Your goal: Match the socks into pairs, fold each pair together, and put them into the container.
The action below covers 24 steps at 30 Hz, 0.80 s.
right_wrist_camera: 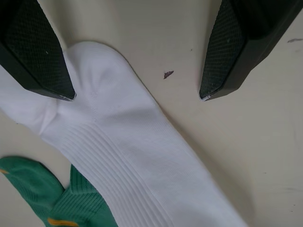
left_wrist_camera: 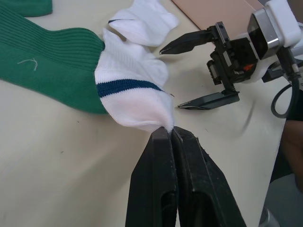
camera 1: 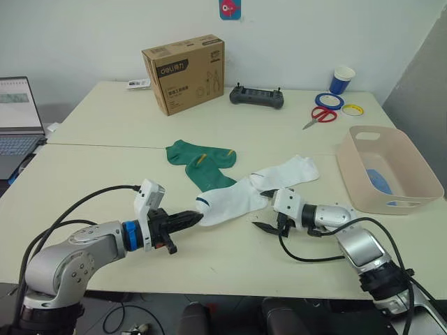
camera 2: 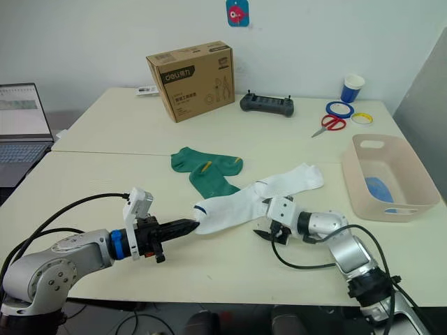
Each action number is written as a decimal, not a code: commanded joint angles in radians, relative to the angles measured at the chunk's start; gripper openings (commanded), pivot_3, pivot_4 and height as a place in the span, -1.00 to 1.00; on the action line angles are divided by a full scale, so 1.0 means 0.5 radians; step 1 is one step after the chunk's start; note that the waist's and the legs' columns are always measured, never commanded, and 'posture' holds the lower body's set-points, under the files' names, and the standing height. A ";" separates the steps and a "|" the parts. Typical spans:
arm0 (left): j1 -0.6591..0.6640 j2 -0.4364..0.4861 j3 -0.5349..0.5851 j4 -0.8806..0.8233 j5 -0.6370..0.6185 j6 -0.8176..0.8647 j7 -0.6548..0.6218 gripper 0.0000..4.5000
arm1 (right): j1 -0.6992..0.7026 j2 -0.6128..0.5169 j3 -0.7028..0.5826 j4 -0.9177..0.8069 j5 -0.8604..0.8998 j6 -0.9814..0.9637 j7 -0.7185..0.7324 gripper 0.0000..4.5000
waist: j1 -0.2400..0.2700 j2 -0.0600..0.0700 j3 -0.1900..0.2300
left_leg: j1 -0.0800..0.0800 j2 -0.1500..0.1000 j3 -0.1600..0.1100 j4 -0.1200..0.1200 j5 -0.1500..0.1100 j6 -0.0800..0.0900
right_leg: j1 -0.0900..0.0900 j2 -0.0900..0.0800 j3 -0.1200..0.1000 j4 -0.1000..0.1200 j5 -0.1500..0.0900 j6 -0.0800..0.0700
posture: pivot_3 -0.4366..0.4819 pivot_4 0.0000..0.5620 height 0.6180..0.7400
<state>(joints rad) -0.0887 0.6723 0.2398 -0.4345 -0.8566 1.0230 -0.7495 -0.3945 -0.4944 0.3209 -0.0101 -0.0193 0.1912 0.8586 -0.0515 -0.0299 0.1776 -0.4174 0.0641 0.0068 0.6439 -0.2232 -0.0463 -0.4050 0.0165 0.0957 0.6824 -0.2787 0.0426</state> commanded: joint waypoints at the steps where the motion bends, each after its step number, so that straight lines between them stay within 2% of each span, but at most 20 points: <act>1: -0.012 0.010 0.087 -0.065 -0.136 0.044 0.032 -0.98 | -0.062 -0.012 0.040 0.021 -0.070 -0.032 0.013 1.00 | -0.002 0.000 0.000 | 0.000 0.000 0.000 0.000 0.000 0.000 | 0.000 0.000 0.000 0.000 0.000 0.000 | -0.05 -0.47 1.00; 4: -0.013 0.031 0.069 -0.065 -0.149 0.037 0.039 -0.98 | -0.090 0.006 0.060 0.086 -0.145 -0.060 -0.039 1.00 | -0.004 0.000 0.000 | 0.001 0.000 0.000 0.000 0.000 0.000 | 0.000 0.000 0.000 0.000 0.000 0.000 | -0.05 -0.47 1.00; 7: -0.012 0.036 0.039 -0.061 -0.125 0.011 0.040 -1.00 | -0.123 0.018 0.080 0.158 -0.214 -0.004 -0.080 0.72 | -0.007 0.000 0.000 | 0.002 0.000 0.000 0.000 0.000 0.000 | 0.001 0.000 0.000 0.000 0.001 -0.001 | -0.05 -0.47 1.00; 16: -0.027 0.051 -0.009 -0.047 -0.098 -0.032 0.011 -1.00 | -0.140 0.041 0.070 0.080 -0.164 0.386 -0.042 -0.73 | -0.008 -0.002 -0.001 | 0.003 0.000 0.001 0.001 0.000 0.000 | 0.002 0.000 0.001 0.000 0.001 -0.001 | -0.05 -0.47 1.00; 18: -0.034 0.049 -0.020 -0.041 -0.093 -0.043 0.010 -1.00 | -0.141 0.036 0.060 0.088 -0.159 0.435 -0.056 -0.97 | -0.009 -0.002 -0.001 | 0.003 0.000 0.001 0.001 0.000 0.000 | 0.002 0.000 0.001 0.000 0.001 -0.001 | -0.05 -0.47 1.00; 24: -0.029 0.055 -0.042 -0.038 -0.077 -0.076 0.011 -1.00 | -0.127 -0.013 0.027 0.062 -0.106 0.448 -0.024 -0.97 | -0.004 -0.002 -0.002 | 0.003 0.000 0.001 0.001 0.000 0.000 | 0.002 0.000 0.001 -0.001 0.001 -0.001 | -0.05 -0.47 1.00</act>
<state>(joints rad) -0.0940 0.6857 0.2216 -0.4345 -0.8970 1.0058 -0.7339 -0.4709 -0.4677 0.3667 0.0032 -0.0596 0.3828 0.8497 -0.0535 -0.0309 0.1768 -0.4162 0.0638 0.0075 0.6444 -0.2230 -0.0465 -0.4042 0.0162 0.0962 0.6819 -0.2782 0.0419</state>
